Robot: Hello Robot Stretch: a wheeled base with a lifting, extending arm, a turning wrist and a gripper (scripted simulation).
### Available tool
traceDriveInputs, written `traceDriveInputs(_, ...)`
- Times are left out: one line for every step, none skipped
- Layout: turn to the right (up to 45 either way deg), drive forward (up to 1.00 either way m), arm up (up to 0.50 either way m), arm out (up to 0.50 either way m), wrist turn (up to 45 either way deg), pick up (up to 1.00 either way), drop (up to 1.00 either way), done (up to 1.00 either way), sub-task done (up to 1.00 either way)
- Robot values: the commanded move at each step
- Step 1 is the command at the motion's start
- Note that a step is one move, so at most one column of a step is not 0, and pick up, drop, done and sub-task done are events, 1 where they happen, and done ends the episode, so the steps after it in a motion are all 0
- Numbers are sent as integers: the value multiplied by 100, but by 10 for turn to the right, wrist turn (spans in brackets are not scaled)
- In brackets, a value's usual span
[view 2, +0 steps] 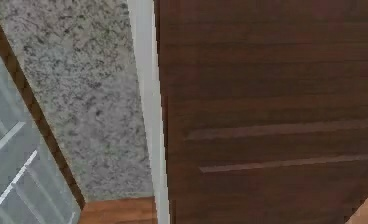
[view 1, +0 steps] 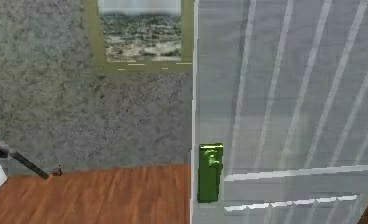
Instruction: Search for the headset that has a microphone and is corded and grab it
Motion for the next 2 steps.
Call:
traceDriveInputs(-360, 0, 0, 0, 0, 0, 0, 0, 0)
traceDriveInputs(0, 55, 0, 0, 0, 0, 0, 0, 0)
